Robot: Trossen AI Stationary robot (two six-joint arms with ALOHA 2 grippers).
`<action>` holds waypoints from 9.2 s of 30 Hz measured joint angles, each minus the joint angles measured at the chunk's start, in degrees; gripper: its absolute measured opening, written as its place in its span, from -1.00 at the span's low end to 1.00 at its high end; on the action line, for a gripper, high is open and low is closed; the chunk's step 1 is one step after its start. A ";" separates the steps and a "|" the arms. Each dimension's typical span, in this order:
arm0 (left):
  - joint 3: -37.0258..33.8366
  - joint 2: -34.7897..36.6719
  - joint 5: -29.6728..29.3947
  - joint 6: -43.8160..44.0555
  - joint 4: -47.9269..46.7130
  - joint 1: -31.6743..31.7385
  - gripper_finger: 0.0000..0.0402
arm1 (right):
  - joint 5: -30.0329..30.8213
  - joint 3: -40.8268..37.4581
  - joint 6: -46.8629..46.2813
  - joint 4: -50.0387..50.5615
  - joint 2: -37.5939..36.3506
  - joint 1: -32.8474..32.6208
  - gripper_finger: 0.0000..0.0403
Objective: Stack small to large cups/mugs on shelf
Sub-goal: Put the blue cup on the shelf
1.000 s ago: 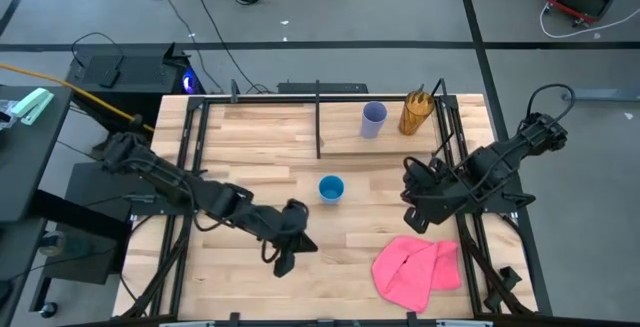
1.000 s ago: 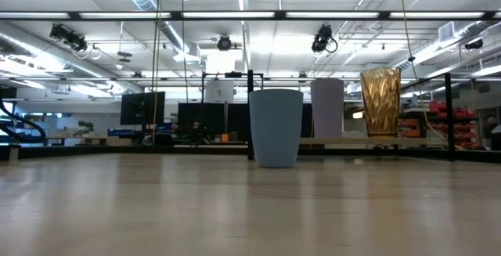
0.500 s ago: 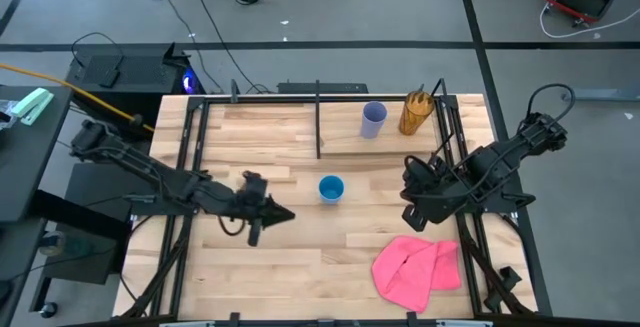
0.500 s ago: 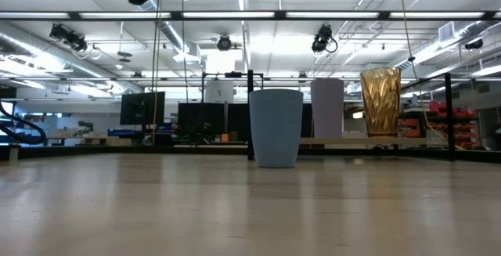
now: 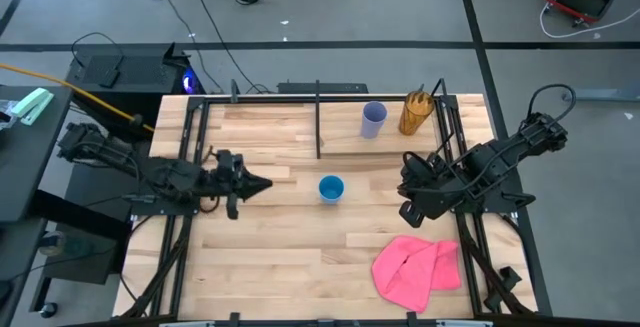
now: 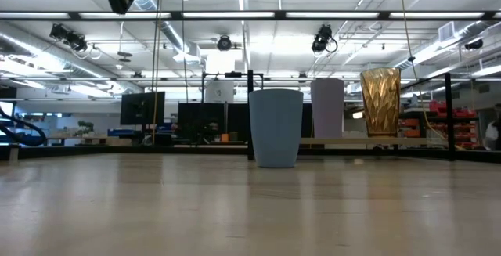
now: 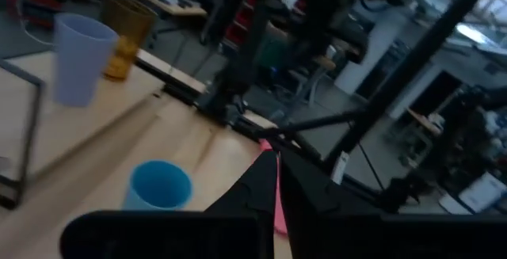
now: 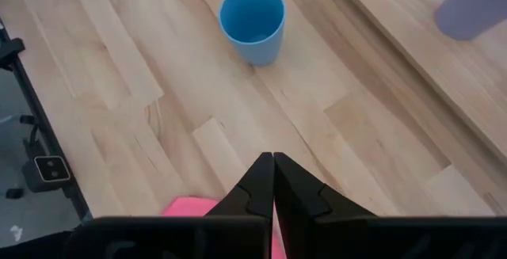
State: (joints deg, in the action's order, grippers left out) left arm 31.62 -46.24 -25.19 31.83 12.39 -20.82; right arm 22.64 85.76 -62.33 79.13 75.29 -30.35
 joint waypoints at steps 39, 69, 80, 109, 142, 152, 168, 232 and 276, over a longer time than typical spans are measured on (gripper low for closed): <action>-5.90 21.44 -0.27 -2.90 -13.07 17.63 -0.87 | -19.15 0.00 34.54 -21.96 9.38 34.61 -0.91; -5.86 23.39 2.25 0.79 -21.34 19.85 -0.88 | -25.25 0.00 37.44 -24.10 21.53 33.81 -0.86; -5.86 23.39 2.16 0.97 -21.50 19.85 -0.94 | -23.93 0.00 37.02 -24.93 27.13 33.42 -0.68; -5.86 23.39 2.30 2.51 -24.44 19.83 -0.91 | -23.30 -0.04 36.37 -27.17 30.05 33.29 -0.67; -5.86 23.39 2.29 2.27 -24.77 19.83 -0.87 | -24.22 -3.91 35.28 -28.51 29.55 33.02 -0.67; -5.86 23.39 2.29 2.08 -24.77 19.83 -0.95 | -24.78 -5.07 34.84 -31.11 29.55 32.44 -0.67; -5.86 23.39 2.27 2.05 -24.77 19.83 -0.93 | -24.92 -5.03 34.84 -33.71 29.55 32.44 -0.96; -5.86 11.76 -3.33 6.16 -18.85 21.62 -0.95 | -21.37 32.13 66.61 -3.54 29.90 63.46 -1.00; -5.88 11.74 -3.28 -1.31 -12.01 26.82 -0.89 | -25.33 31.82 71.16 -6.14 43.56 62.32 -0.99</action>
State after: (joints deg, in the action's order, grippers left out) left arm 25.74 -34.50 -28.47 30.52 0.38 6.00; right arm -2.69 117.58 8.83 72.99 118.85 31.97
